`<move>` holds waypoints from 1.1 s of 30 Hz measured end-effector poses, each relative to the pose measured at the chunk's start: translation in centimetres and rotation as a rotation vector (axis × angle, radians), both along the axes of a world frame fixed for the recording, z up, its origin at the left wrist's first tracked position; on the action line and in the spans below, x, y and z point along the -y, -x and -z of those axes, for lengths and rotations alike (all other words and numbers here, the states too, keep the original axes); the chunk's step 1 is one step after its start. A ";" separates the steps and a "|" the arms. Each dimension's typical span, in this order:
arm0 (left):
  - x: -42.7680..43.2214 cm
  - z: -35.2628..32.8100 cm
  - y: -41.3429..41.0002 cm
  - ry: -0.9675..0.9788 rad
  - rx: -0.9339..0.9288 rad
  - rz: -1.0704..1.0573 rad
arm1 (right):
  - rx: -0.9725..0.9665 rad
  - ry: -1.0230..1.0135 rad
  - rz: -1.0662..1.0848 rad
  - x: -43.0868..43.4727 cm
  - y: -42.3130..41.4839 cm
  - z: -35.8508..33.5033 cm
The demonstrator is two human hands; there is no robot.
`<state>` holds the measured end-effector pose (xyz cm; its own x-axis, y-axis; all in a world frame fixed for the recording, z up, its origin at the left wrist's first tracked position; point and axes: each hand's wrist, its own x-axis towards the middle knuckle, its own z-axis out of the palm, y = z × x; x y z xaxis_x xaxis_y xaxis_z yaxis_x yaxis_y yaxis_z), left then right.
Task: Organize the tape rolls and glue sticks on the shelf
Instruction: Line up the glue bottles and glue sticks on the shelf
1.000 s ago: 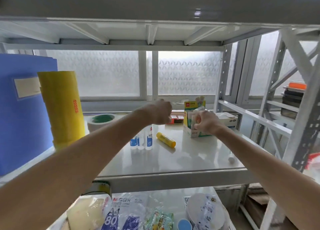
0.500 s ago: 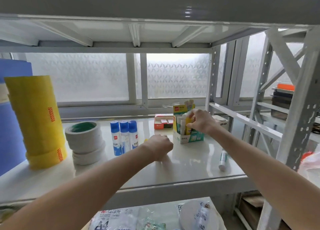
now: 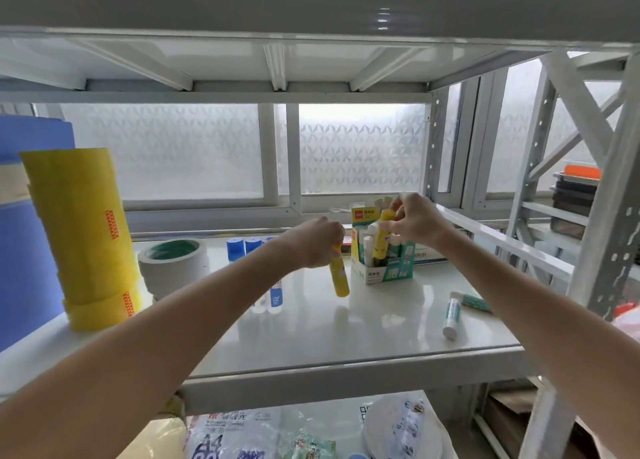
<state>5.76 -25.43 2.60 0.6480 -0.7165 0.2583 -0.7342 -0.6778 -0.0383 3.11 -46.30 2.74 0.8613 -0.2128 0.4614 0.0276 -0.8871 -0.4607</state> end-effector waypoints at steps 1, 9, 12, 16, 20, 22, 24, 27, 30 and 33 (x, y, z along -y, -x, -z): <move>-0.2 -0.2 0.1 0.010 -0.010 -0.005 | -0.018 -0.009 -0.048 -0.5 0.6 -0.4; -1.9 -0.4 1.2 -0.048 -0.078 -0.108 | -0.258 -0.059 -0.469 -6.1 2.3 2.8; -2.5 -0.5 1.2 -0.048 -0.143 -0.109 | -0.225 -0.065 -0.504 -7.7 2.2 3.6; -2.8 -0.8 0.9 -0.072 -0.165 -0.130 | -0.197 -0.025 -0.523 -8.6 1.6 3.8; -2.6 -0.6 0.6 -0.078 -0.167 -0.143 | -0.142 0.046 -0.505 -8.5 1.1 4.4; -2.5 -0.5 0.6 -0.070 -0.179 -0.139 | -0.125 0.072 -0.475 -8.3 1.0 4.7; -2.4 -0.5 0.6 -0.076 -0.188 -0.137 | -0.113 0.084 -0.461 -8.3 1.1 4.9; -2.4 -0.5 0.7 -0.095 -0.200 -0.139 | -0.110 0.101 -0.468 -8.4 1.2 5.1; -2.4 -0.5 0.7 -0.110 -0.202 -0.133 | -0.123 0.100 -0.475 -8.3 1.4 5.3; -2.4 -0.7 0.6 -0.119 -0.188 -0.141 | -0.121 0.084 -0.495 -8.2 1.8 5.5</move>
